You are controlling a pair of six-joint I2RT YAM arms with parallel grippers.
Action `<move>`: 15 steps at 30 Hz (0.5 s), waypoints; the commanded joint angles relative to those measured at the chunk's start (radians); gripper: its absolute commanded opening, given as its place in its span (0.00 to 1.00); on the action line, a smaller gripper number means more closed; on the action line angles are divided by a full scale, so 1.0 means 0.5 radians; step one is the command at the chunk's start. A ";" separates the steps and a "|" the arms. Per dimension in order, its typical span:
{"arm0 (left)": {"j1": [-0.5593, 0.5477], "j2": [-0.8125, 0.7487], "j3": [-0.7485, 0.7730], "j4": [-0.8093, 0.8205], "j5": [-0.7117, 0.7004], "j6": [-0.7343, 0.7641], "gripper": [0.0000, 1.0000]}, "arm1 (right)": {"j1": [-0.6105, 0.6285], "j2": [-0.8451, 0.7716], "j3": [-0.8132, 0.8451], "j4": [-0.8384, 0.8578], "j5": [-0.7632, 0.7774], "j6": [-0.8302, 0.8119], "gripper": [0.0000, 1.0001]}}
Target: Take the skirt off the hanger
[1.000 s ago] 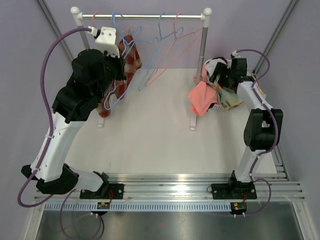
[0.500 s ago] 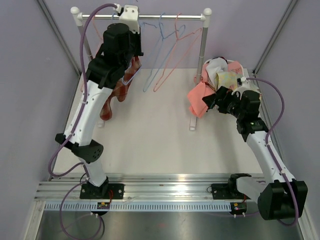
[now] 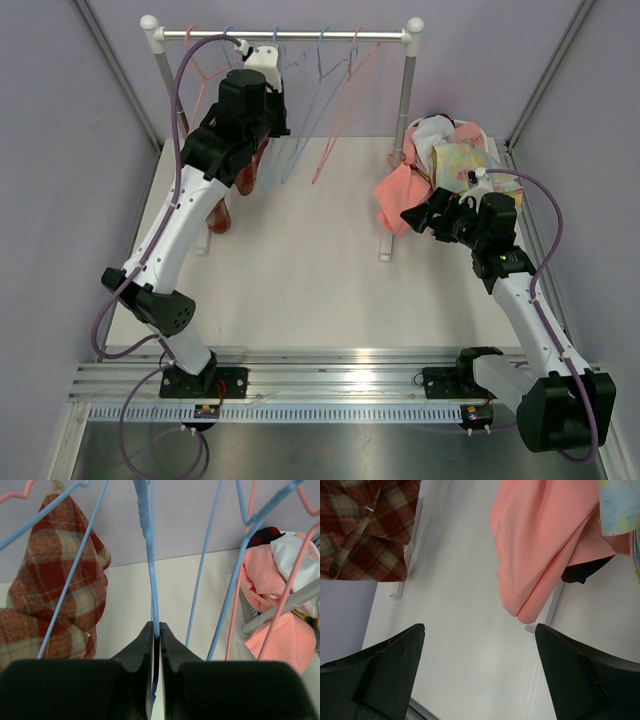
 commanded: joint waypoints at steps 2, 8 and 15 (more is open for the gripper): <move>-0.001 -0.241 -0.009 0.010 0.060 -0.021 0.30 | 0.007 -0.039 -0.007 0.082 -0.070 0.036 1.00; -0.001 -0.410 0.105 -0.100 -0.063 0.077 0.67 | 0.007 -0.110 -0.044 0.021 -0.061 0.006 1.00; 0.180 -0.484 0.099 -0.198 -0.253 0.148 0.75 | 0.007 -0.184 -0.080 -0.044 -0.061 -0.031 1.00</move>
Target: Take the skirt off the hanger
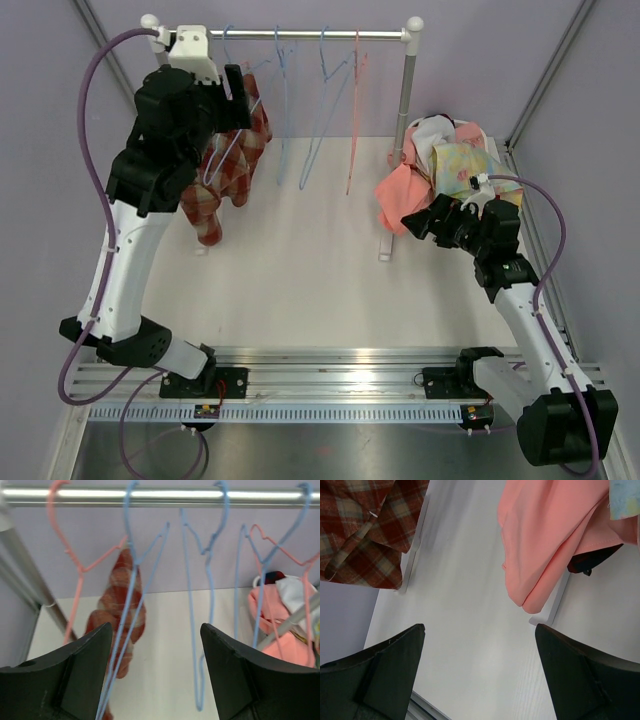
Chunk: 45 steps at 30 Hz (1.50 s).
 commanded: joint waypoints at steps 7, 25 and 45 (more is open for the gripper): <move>0.388 -0.012 0.017 -0.086 -0.194 -0.033 0.83 | 0.006 -0.091 -0.023 -0.051 -0.035 -0.041 0.99; 0.670 0.156 -0.287 0.117 0.337 -0.165 0.74 | 0.006 -0.030 -0.036 -0.026 -0.050 -0.047 0.99; 0.667 0.117 0.290 -0.098 0.377 -0.186 0.00 | 0.006 -0.045 -0.014 0.114 -0.213 -0.025 0.99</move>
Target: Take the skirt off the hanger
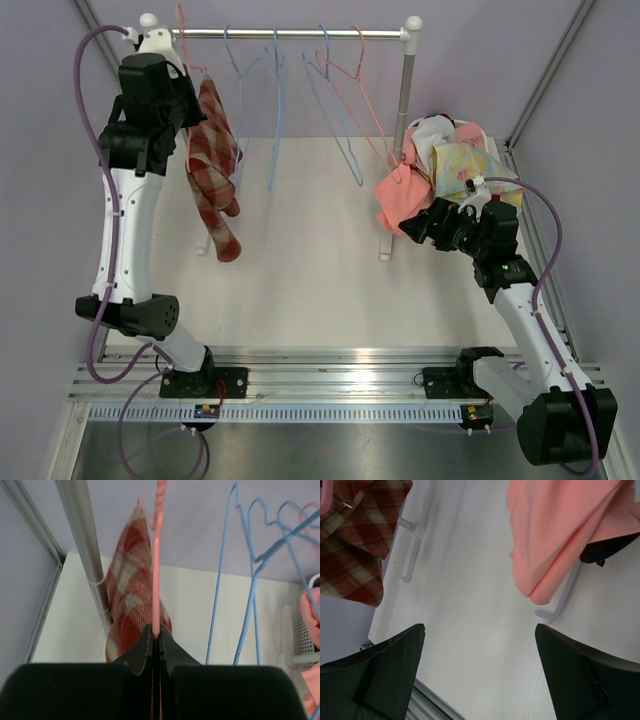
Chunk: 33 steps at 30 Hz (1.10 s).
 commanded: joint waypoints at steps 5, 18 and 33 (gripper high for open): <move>-0.037 -0.281 0.214 0.046 0.036 -0.008 0.00 | 0.131 0.002 0.122 0.543 -0.618 0.201 0.99; -0.068 -0.757 -0.344 0.079 0.052 -0.066 0.00 | 1.778 0.922 1.742 -0.054 0.199 -0.384 0.99; -0.068 -0.929 -0.409 0.033 0.137 -0.066 0.00 | 2.172 1.929 2.804 -0.282 0.418 -0.495 0.99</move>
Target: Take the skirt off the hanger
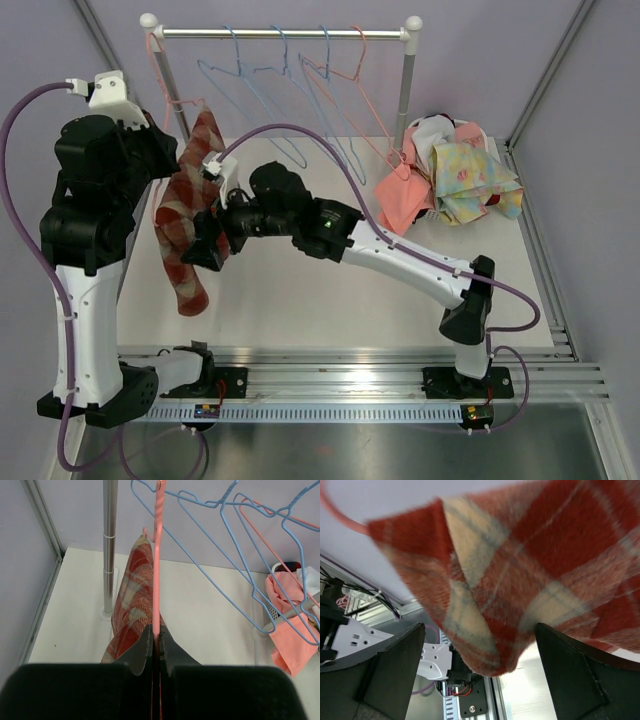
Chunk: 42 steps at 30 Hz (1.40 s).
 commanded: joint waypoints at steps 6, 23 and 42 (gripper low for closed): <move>-0.009 -0.107 0.016 0.219 0.056 0.006 0.00 | 0.065 0.033 0.097 0.032 0.075 -0.024 0.59; -0.009 -0.048 -0.033 0.240 -0.297 0.105 0.00 | 0.460 -1.601 -1.268 -0.142 1.037 0.010 0.00; -0.006 -0.223 -0.349 0.268 -0.411 0.123 0.00 | 0.488 -1.913 -0.889 -0.395 2.504 -0.608 0.00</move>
